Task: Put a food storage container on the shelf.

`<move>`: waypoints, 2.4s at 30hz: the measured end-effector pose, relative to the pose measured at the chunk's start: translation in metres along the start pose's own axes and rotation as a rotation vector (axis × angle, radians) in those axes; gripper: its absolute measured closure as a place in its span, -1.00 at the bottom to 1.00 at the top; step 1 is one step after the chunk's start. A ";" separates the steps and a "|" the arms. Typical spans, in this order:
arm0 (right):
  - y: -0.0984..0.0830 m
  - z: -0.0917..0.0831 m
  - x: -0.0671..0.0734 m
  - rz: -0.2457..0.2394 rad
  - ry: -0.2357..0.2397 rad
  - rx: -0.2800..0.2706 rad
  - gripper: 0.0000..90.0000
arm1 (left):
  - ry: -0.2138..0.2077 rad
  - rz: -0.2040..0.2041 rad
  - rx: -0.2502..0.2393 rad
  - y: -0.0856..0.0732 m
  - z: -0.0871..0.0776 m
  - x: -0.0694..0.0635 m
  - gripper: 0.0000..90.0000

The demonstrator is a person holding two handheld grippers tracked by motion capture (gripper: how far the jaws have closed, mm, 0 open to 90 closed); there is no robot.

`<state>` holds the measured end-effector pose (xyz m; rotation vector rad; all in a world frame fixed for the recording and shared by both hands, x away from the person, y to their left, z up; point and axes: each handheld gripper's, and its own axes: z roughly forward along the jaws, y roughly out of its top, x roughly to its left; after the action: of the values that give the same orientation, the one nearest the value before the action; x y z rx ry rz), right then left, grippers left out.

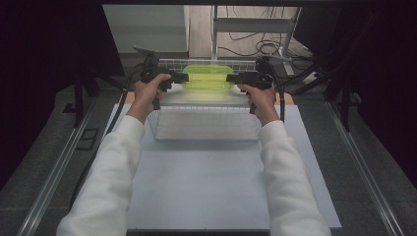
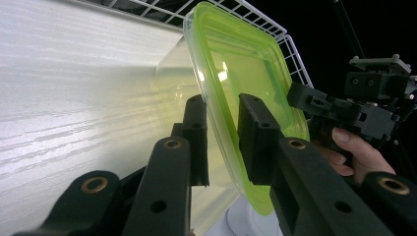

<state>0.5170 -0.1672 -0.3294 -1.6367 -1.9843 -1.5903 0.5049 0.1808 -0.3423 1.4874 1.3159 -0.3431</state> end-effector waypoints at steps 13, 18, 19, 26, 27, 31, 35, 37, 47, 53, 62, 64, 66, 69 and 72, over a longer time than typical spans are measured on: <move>-0.001 -0.002 0.005 -0.029 -0.039 -0.056 0.34 | 0.060 0.073 -0.065 -0.004 0.000 -0.006 0.12; -0.001 -0.014 0.014 -0.073 -0.052 -0.114 0.11 | 0.074 0.114 -0.105 -0.006 -0.006 -0.014 -0.27; -0.001 -0.014 0.014 -0.073 -0.052 -0.114 0.11 | 0.084 0.124 -0.111 -0.007 -0.008 -0.015 -0.27; -0.004 -0.033 0.026 -0.146 -0.084 -0.122 -0.02 | 0.134 0.244 -0.147 -0.015 -0.029 -0.034 -0.39; -0.004 -0.036 0.028 -0.161 -0.090 -0.122 -0.02 | 0.132 0.266 -0.145 -0.017 -0.033 -0.037 -0.39; -0.008 -0.051 0.038 -0.253 -0.123 -0.096 -0.08 | 0.107 0.322 -0.139 -0.031 -0.046 -0.049 -0.41; -0.017 -0.068 0.049 -0.352 -0.148 -0.044 -0.16 | 0.134 0.409 -0.118 -0.049 -0.055 -0.057 -0.43; -0.024 -0.074 0.054 -0.400 -0.151 -0.025 -0.18 | 0.156 0.455 -0.102 -0.059 -0.059 -0.061 -0.44; -0.068 -0.099 0.062 -0.497 -0.134 0.040 -0.27 | 0.198 0.595 -0.058 -0.114 -0.078 -0.078 -0.43; -0.101 -0.114 0.045 -0.502 -0.148 0.077 -0.27 | 0.190 0.572 -0.049 -0.146 -0.082 -0.068 -0.42; -0.161 -0.133 0.023 -0.561 -0.150 0.115 -0.27 | 0.217 0.570 -0.023 -0.190 -0.079 -0.045 -0.40; -0.165 -0.134 0.021 -0.563 -0.154 0.119 -0.28 | 0.228 0.570 -0.014 -0.200 -0.078 -0.040 -0.40; -0.174 -0.137 0.015 -0.564 -0.156 0.122 -0.28 | 0.231 0.570 0.000 -0.208 -0.077 -0.036 -0.39; -0.188 -0.140 0.004 -0.551 -0.146 0.130 -0.29 | 0.237 0.553 0.014 -0.218 -0.075 -0.027 -0.38; -0.197 -0.139 -0.006 -0.539 -0.146 0.159 -0.29 | 0.251 0.554 0.032 -0.226 -0.072 -0.022 -0.38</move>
<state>0.2995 -0.2482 -0.3949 -1.2544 -2.7205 -1.4262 0.2771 0.1876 -0.4126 1.8914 1.0296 0.1880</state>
